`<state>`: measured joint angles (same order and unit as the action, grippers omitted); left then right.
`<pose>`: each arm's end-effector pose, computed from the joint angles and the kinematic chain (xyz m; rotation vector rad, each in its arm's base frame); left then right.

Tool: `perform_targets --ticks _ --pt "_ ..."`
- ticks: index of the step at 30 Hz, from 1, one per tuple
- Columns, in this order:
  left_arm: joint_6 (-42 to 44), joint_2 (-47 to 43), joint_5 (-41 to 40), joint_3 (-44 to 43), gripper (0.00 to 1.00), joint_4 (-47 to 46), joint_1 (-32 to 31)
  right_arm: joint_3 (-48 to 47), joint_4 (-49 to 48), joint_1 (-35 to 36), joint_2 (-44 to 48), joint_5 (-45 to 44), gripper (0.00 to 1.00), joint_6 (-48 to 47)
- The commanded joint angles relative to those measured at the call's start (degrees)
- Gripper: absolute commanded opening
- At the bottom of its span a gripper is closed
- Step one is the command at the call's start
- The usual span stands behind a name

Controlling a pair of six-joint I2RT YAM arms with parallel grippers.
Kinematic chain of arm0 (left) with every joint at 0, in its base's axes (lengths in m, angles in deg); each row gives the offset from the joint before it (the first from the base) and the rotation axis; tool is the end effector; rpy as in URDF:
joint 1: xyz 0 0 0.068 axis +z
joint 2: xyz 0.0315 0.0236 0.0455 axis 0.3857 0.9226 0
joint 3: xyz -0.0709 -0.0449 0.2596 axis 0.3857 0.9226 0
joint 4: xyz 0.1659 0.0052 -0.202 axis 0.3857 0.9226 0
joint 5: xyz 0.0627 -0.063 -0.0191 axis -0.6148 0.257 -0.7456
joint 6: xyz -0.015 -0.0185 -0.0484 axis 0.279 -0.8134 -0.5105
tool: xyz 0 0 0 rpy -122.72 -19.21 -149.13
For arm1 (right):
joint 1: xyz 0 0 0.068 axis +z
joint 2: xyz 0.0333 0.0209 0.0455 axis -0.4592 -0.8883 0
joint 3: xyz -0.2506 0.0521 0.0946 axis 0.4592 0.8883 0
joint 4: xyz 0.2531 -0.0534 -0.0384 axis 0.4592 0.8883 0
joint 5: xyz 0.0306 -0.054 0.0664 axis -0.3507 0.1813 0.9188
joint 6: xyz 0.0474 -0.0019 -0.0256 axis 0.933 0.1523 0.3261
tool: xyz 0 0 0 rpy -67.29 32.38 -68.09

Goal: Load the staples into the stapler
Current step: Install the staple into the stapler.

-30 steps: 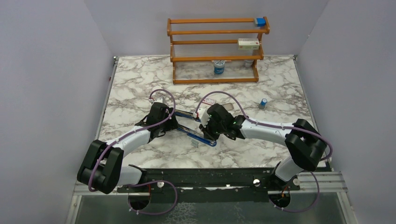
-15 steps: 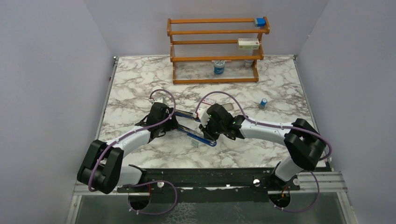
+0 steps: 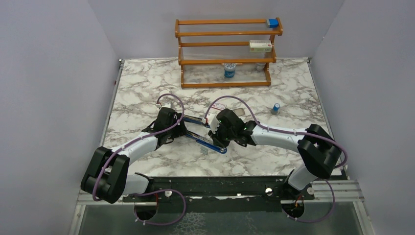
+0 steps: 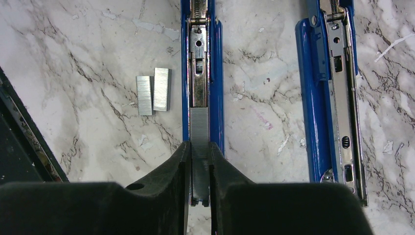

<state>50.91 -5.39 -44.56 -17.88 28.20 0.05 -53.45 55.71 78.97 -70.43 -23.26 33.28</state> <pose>0.2238 -0.0902 0.1618 -0.2287 2.4014 -0.3517 0.1962 0.2587 0.1852 -1.3282 2.1121 0.5626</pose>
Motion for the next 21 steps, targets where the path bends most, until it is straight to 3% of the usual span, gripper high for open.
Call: perform_targets --ticks 1,21 --pt "0.6 -0.1 -1.5 1.3 0.75 1.9 -0.4 -0.2 0.8 0.0 -0.5 0.3 0.21 0.0" --pt "0.6 -0.1 -1.6 1.3 0.75 2.0 -0.4 1.4 -2.7 0.0 3.4 0.7 0.27 1.6"
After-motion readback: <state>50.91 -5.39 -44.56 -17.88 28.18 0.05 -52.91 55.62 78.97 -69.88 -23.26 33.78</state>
